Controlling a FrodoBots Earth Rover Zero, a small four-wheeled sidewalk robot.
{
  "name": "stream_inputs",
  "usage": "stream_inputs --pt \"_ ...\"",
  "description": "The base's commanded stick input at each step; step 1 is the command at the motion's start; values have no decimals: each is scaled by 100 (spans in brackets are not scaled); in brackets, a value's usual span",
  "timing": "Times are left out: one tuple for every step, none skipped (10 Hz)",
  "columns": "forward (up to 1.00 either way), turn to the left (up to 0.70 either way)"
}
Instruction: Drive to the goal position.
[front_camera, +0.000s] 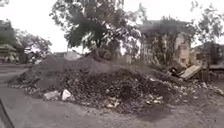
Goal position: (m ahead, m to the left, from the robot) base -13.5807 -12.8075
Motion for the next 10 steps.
stream_inputs --pt "0 0" --pt "0 0" --pt "0 0" --pt "0 0" --pt "0 0" --pt "0 0" --pt "0 0" --pt "0 9" --pt "0 26" --pt "0 44"
